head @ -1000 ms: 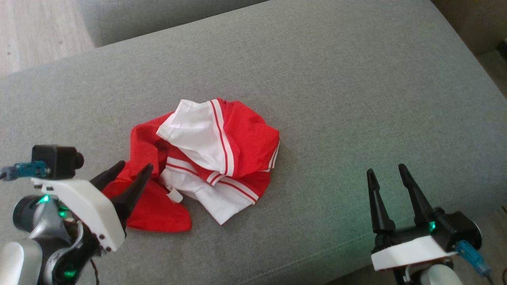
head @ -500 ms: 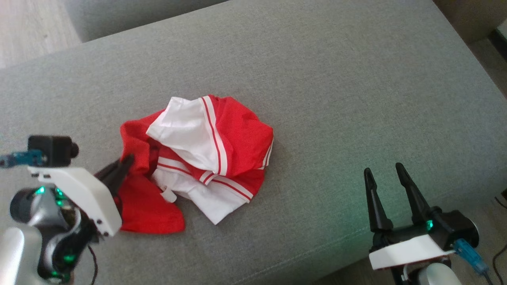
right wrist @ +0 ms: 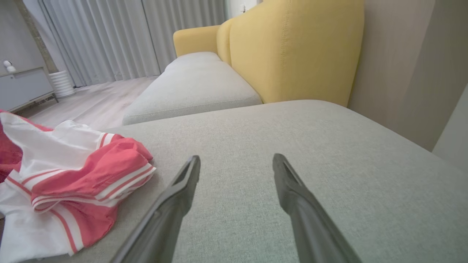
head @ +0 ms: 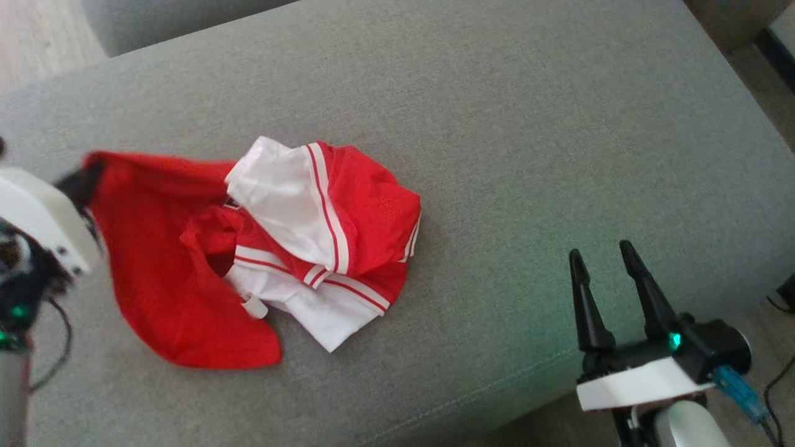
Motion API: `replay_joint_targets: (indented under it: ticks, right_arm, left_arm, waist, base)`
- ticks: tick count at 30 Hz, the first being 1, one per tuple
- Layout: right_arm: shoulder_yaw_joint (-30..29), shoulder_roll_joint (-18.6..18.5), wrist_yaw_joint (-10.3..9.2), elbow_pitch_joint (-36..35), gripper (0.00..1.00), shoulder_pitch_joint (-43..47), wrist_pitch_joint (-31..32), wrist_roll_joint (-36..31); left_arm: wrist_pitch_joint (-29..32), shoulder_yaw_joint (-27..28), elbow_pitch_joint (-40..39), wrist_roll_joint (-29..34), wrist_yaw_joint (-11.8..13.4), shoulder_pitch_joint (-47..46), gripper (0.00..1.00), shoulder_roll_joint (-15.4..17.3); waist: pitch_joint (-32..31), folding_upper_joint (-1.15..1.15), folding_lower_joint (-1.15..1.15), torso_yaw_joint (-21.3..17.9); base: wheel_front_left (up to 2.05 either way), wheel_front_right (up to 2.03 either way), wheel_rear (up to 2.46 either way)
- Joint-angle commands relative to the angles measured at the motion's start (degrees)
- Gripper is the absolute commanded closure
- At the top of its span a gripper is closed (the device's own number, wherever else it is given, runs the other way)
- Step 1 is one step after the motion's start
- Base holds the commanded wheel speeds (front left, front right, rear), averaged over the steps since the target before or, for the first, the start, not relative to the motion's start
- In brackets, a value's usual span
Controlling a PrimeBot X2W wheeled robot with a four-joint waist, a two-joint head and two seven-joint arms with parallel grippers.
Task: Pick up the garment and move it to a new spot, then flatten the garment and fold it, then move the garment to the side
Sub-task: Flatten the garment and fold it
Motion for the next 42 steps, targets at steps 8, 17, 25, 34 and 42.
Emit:
replay_joint_targets:
  ticks: [8,17,25,34,42]
  right_arm:
    - [1.98,-0.30,0.44,-2.64,0.00,-3.27,-0.63,-0.13]
    - [1.40,-0.30,0.44,-2.84,0.00,-2.52,-0.63,-0.49]
    - [0.54,-0.30,0.44,-3.05,0.00,-0.22,-0.63,-1.71]
    - [1.16,-0.30,0.44,-3.41,0.00,0.63,-0.63,-2.58]
    - [1.59,-0.30,0.44,-3.11,0.00,0.00,-0.63,-3.40]
  left_arm:
    - [-13.93,1.84,15.00,11.19,3.10,-14.20,0.95,5.24]
    - [-26.44,-0.93,25.98,15.26,2.78,-17.43,0.00,3.61]
    - [-22.68,-5.52,10.77,11.72,0.74,-3.46,0.00,-2.71]
    - [-19.40,-13.99,-4.67,11.76,7.54,20.39,0.00,-12.25]
    - [-21.57,-16.54,-0.92,13.61,8.45,21.10,0.00,-14.00]
  waist:
    - [0.94,0.00,0.00,-1.43]
    - [-0.57,0.00,0.00,0.22]
    - [-3.67,0.00,0.00,3.43]
    - [-3.39,0.00,0.00,6.10]
    - [-2.60,0.00,0.00,6.68]
  base:
    - [0.00,0.00,0.00]
    - [0.00,0.00,0.00]
    - [0.00,0.00,0.00]
    - [0.00,0.00,0.00]
    - [0.00,0.00,0.00]
